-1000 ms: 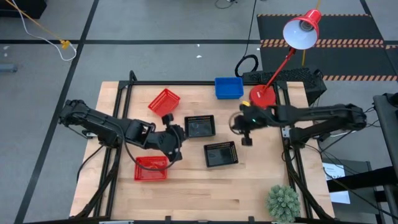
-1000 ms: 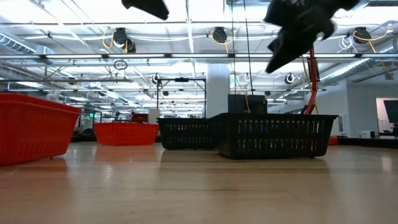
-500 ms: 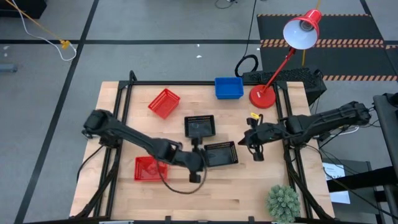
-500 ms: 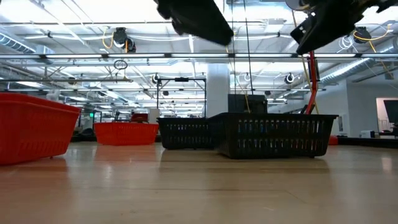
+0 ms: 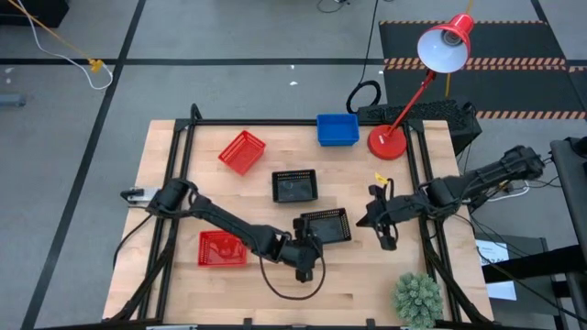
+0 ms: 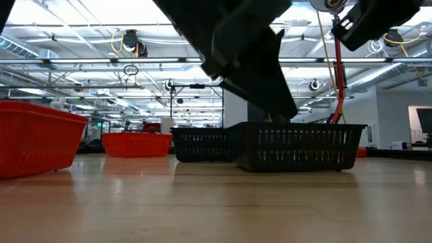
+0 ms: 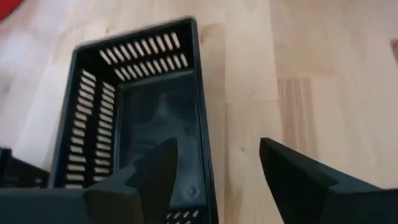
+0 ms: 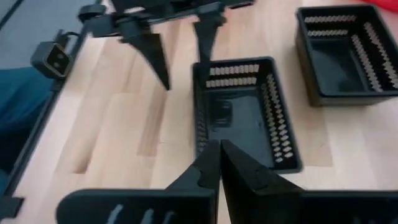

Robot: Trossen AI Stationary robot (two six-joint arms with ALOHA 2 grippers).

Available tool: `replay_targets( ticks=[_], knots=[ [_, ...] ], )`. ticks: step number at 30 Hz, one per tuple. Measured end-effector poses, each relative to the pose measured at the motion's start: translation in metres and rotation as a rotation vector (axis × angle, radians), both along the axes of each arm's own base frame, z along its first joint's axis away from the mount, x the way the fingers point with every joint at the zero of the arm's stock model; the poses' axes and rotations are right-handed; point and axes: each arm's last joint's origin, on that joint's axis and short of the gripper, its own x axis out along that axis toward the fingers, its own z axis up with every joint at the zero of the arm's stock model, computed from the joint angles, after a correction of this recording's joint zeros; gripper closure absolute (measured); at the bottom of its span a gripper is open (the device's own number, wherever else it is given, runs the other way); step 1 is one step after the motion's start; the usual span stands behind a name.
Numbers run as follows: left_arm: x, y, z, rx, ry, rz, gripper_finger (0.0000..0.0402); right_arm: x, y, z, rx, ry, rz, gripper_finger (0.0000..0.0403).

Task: Stack baskets by color
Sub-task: Stack the bottom black basket on the stacked black baskets

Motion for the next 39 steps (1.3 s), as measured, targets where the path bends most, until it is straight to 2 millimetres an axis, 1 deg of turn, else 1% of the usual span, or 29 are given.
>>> replay_targets(
  ticks=[4, 10, 14, 19, 21, 24, 30, 32, 36, 39],
  knots=[
    [0.0, 0.001, -0.001, -0.012, 0.002, 0.017, 0.0202, -0.002, 0.006, 0.001, -0.024, -0.012, 0.055, 0.0397],
    [0.003, 0.009, -0.002, -0.007, 0.016, 0.023, 0.0245, -0.001, 0.004, 0.001, -0.093, -0.039, 0.082, 0.0397],
    [0.004, 0.013, -0.008, -0.017, 0.041, 0.022, 0.0257, 0.0, 0.004, 0.001, -0.119, -0.047, 0.07, 0.0397],
    [0.006, 0.013, -0.02, -0.035, 0.065, 0.014, 0.0259, 0.0, 0.004, 0.002, -0.109, -0.048, 0.065, 0.0397],
    [0.008, 0.013, -0.024, -0.037, 0.056, 0.014, 0.0266, 0.0, 0.004, 0.002, -0.103, -0.047, 0.061, 0.0397],
    [0.008, 0.01, -0.024, -0.031, 0.048, -0.001, 0.0296, 0.0, 0.004, 0.002, -0.1, -0.046, 0.059, 0.0397],
    [0.008, 0.007, -0.022, -0.031, 0.049, -0.059, 0.0386, 0.0, 0.004, 0.002, -0.112, -0.048, 0.071, 0.0397],
    [0.009, 0.006, -0.021, -0.035, 0.043, -0.071, 0.039, 0.0, 0.004, 0.002, -0.116, -0.049, 0.075, 0.0397],
    [0.008, 0.005, -0.022, -0.039, 0.049, -0.078, 0.0381, 0.0, 0.004, 0.002, -0.124, -0.05, 0.08, 0.0397],
    [0.007, 0.003, -0.02, -0.036, 0.047, -0.087, 0.0391, 0.0, 0.004, 0.002, -0.125, -0.051, 0.081, 0.0397]
  ],
)
